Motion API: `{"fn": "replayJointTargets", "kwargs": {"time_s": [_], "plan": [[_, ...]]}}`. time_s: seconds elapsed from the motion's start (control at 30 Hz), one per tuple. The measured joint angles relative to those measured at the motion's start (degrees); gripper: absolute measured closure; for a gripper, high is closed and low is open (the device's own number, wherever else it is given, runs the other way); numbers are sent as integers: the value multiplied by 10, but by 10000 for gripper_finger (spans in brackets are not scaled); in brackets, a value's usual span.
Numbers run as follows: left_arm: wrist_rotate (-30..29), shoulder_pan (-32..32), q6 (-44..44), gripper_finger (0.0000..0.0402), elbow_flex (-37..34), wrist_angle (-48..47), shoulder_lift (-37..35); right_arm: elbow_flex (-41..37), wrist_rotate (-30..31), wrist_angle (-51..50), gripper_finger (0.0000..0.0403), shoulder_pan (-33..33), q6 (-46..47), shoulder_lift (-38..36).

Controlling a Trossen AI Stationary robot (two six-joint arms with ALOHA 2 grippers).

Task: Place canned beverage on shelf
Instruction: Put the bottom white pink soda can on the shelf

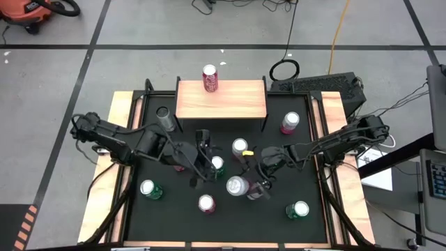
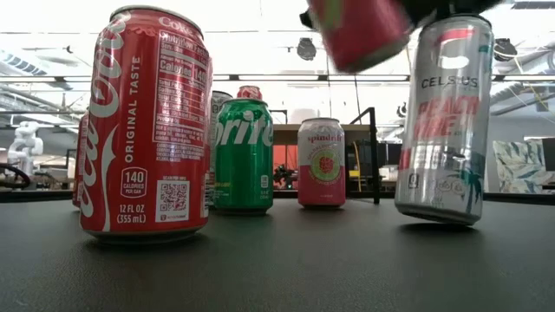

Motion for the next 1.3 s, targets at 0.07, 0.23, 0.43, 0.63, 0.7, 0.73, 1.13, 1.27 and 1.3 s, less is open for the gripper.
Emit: {"fn": "replayJointTargets", "kwargs": {"time_s": [0.07,0.23,0.43,0.63,0.7,0.73,1.13,1.27,1.3], "plan": [[-27,-9,-6,45,-20,27,0,-5,32,37,133,3,-4,-1],[-34,-21,-10,45,-47,91,1,-3,45,78,133,1,-14,-3],[-45,-27,-11,45,-48,106,1,-4,45,113,133,-2,-39,-2],[-64,-30,-22,45,-48,131,0,-4,47,163,133,-2,-69,-2],[-85,-34,-38,45,-47,137,-1,-4,62,173,133,-2,-85,-2],[-104,-37,-42,45,-47,140,-1,-4,73,175,133,-2,-93,-2],[-241,-103,-54,45,-47,207,0,-4,97,226,133,-2,-132,-19],[-243,-99,-43,45,-48,236,22,-4,117,235,133,-2,-141,-23],[-241,-98,-36,45,-47,250,28,-4,116,235,133,-1,-145,-23]]}}
